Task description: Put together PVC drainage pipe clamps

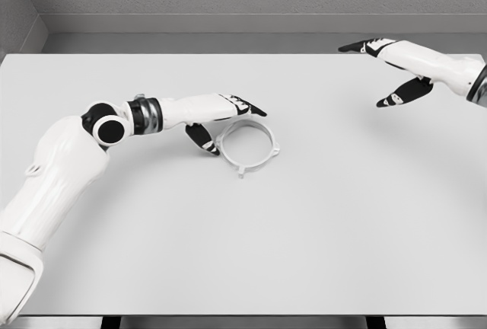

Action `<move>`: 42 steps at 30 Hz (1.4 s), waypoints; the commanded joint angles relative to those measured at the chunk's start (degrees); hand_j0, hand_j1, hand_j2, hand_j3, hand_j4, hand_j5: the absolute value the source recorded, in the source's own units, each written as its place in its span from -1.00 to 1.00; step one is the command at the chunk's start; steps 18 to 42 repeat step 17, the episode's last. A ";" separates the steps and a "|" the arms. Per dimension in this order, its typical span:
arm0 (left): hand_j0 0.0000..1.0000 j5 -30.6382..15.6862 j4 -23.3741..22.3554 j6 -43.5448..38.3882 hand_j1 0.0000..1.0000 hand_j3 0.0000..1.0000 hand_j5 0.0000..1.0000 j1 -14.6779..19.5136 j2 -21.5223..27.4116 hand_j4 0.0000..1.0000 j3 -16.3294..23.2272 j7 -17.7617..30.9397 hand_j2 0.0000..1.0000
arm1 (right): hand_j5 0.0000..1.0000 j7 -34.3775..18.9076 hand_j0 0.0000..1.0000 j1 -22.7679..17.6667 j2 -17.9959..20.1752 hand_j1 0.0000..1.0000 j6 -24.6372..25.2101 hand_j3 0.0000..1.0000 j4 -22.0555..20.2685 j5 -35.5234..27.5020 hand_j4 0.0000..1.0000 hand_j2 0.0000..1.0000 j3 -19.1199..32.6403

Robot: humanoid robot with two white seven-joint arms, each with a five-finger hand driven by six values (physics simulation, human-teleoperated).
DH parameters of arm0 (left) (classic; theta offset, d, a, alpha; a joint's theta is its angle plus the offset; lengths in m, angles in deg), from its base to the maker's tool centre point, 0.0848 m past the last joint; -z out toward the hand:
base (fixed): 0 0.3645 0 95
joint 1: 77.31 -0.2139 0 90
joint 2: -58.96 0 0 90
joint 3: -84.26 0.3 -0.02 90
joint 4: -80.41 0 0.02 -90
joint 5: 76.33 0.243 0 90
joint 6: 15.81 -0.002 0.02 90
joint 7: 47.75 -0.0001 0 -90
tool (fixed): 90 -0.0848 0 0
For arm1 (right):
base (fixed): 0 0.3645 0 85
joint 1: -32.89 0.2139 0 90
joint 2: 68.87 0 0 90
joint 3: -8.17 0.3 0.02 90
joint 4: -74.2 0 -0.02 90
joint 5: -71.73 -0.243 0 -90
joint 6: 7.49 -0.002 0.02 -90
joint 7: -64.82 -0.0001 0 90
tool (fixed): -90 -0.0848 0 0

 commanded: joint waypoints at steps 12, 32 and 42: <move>1.00 -1.27 0.17 -0.15 1.00 1.00 1.00 0.62 6.32 1.00 -7.64 -0.47 1.00 | 1.00 0.03 1.00 0.00 0.05 1.00 0.17 1.00 -0.04 -0.43 1.00 1.00 0.04; 1.00 -4.52 -2.47 -0.15 1.00 1.00 1.00 0.26 6.32 1.00 -8.00 -0.73 1.00 | 1.00 0.03 1.00 0.09 0.05 1.00 0.17 1.00 -0.04 -0.43 1.00 1.00 0.04; 1.00 -4.52 -2.47 -0.15 1.00 1.00 1.00 0.26 6.32 1.00 -8.00 -0.73 1.00 | 1.00 0.03 1.00 0.09 0.05 1.00 0.17 1.00 -0.04 -0.43 1.00 1.00 0.04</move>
